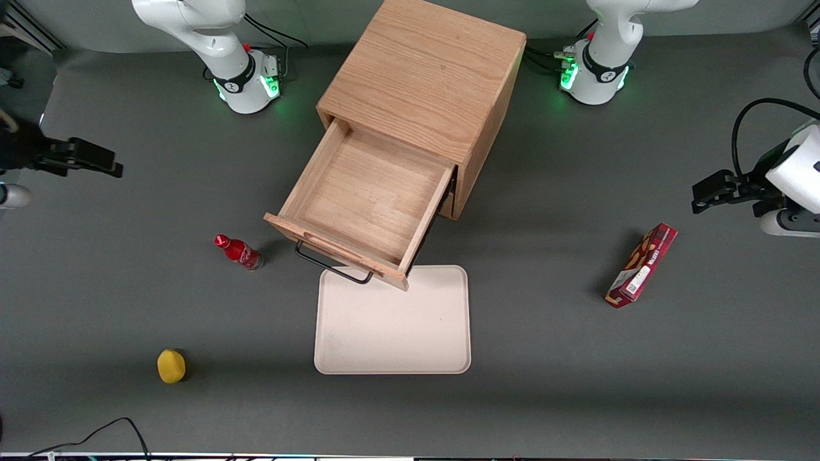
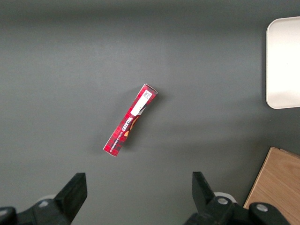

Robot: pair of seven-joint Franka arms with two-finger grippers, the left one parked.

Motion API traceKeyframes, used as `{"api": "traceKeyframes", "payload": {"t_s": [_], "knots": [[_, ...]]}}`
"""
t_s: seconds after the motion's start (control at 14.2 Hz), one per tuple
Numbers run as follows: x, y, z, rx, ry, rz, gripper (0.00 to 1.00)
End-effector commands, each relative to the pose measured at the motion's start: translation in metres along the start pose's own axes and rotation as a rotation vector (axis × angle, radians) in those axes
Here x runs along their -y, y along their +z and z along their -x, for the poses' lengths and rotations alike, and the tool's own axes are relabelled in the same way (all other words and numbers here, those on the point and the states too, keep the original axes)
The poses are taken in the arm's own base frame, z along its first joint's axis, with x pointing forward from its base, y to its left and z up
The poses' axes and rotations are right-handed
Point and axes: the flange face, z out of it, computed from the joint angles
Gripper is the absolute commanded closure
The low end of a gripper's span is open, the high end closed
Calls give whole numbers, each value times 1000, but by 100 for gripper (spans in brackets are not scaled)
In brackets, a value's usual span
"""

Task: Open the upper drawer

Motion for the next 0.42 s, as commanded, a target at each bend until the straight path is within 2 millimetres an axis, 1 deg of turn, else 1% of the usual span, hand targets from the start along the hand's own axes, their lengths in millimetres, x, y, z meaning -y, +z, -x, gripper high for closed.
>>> {"api": "traceKeyframes", "payload": {"t_s": [0.0,0.07,0.14,0.35], "knots": [[-3,46,69,-79,53,-23,0],[0,49,75,-88,45,-21,0],[2,48,71,-84,41,-20,0],[3,28,49,-78,113,-22,0]]}}
